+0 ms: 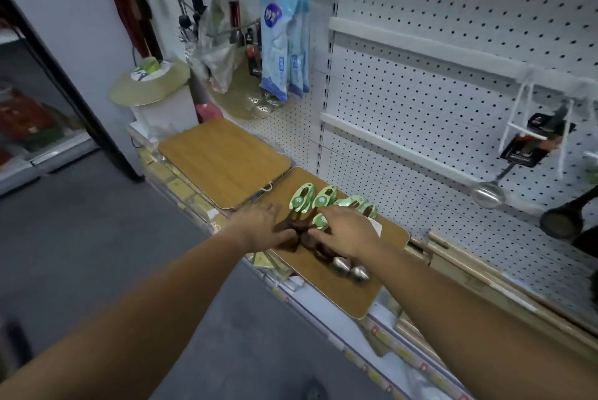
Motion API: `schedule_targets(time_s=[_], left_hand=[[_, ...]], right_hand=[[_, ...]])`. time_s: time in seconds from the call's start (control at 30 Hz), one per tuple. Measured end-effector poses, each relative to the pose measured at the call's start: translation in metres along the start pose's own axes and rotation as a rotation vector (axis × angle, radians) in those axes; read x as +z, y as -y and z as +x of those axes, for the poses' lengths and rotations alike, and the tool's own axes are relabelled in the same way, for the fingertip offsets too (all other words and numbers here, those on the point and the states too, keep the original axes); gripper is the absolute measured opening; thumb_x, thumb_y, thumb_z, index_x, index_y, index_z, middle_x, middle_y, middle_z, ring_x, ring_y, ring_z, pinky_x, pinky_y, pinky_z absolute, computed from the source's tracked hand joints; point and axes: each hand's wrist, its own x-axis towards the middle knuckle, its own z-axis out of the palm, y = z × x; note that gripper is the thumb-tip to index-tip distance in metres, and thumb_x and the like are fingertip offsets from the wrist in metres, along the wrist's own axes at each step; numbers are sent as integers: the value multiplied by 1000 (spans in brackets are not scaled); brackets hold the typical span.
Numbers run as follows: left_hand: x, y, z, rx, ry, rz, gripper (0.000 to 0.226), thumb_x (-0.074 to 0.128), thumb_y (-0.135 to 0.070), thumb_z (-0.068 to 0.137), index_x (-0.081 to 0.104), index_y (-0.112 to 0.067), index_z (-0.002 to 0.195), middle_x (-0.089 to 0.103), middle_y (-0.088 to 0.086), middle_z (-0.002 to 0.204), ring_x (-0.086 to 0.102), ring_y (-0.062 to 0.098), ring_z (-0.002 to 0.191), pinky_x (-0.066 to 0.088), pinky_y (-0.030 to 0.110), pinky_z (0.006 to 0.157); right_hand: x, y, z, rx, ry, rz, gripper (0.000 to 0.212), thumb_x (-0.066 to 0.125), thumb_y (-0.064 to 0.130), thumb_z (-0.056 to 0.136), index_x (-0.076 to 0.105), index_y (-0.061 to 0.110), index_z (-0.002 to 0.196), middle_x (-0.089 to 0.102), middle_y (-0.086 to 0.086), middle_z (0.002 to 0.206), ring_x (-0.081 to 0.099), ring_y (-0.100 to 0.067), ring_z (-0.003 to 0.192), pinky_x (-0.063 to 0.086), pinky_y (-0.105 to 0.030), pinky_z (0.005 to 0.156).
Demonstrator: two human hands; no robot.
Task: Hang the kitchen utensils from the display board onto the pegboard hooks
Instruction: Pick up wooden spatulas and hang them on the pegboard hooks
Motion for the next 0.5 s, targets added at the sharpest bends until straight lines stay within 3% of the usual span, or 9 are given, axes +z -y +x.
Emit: schedule_targets(time_s=[0.2,0.4,0.5], left_hand=[[-8,25,66,39,17,31,78,32,-73,89,36,-18,144,46,9,147,46,29,131,40,44,106],[6,43,125,104,101,41,81,30,-71,91,30,-16,150,42,10,150,42,28,135,39,43,108],[20,59,160,163,109,31,77,32,-67,93,33,-13,148,49,11,145,48,28,129,44,41,102]], right_hand=[[20,-23,56,73,47,40,69,41,68,92,45,20,141,55,-5,141,51,-27,128,40,-43,109],[37,-39,87,190,93,92,72,39,67,94,36,19,149,48,-6,148,44,-28,135,34,-39,112],[45,-41,99,272,86,120,66,40,65,95,42,19,142,54,-6,139,49,-28,128,40,-40,107]])
